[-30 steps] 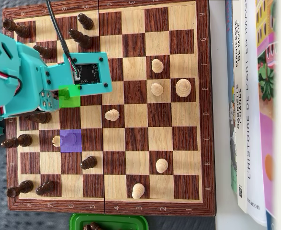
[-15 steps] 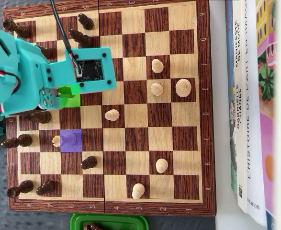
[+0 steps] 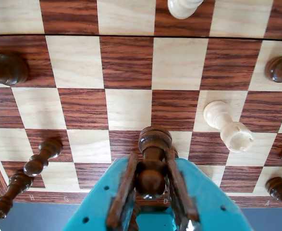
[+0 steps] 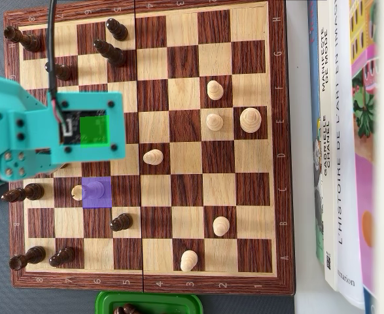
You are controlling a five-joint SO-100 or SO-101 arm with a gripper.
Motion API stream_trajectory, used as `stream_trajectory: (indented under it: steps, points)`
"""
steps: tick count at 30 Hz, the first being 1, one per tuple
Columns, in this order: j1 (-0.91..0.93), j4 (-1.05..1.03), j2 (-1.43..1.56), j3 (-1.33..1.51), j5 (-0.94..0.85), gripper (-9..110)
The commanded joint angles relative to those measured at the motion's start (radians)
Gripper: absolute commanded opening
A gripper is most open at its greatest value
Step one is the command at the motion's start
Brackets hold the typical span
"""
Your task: Play chess
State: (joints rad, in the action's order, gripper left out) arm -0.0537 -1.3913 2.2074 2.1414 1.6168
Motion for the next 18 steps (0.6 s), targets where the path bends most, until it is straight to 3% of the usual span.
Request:
stream_trajectory:
  steps: [1,18]
  points:
    - [0.026,-0.005,0.049,-0.081,-0.006,6]
    - [0.383,-0.057,0.005,-0.298,-0.173,6]
